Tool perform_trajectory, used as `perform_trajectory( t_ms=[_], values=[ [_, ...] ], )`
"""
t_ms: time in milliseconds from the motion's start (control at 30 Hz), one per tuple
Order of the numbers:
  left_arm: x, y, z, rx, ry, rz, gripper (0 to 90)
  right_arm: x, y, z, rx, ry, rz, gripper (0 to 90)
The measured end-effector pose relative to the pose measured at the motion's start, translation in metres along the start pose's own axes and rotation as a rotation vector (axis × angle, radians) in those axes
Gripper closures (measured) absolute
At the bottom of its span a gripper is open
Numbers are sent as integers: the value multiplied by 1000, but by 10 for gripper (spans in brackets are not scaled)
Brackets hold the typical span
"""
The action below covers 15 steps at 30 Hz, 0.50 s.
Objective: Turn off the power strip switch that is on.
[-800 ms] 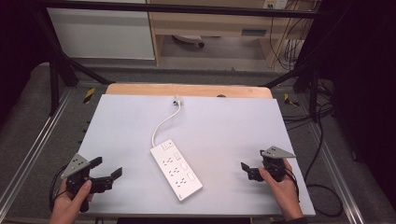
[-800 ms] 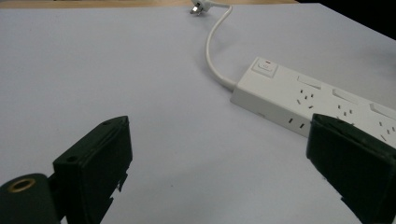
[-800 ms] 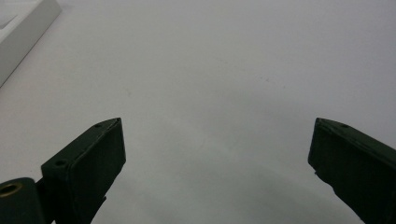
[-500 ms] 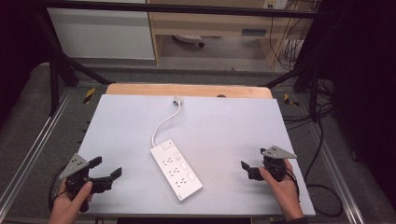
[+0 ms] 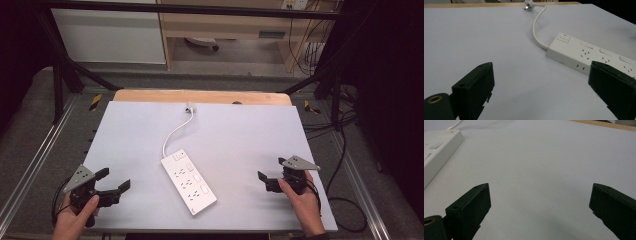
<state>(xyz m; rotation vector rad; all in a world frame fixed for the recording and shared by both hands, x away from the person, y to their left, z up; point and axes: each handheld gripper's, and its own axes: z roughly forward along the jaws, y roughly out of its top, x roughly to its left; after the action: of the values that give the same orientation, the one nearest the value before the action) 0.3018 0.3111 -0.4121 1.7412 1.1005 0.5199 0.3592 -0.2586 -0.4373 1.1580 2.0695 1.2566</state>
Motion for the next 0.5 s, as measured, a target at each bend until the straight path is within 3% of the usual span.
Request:
perform_trajectory(
  t_ms=[500],
  values=[
    [0,-1,1,7,4,1,66,12,15,-12,-71,10,24,33]
  ],
)
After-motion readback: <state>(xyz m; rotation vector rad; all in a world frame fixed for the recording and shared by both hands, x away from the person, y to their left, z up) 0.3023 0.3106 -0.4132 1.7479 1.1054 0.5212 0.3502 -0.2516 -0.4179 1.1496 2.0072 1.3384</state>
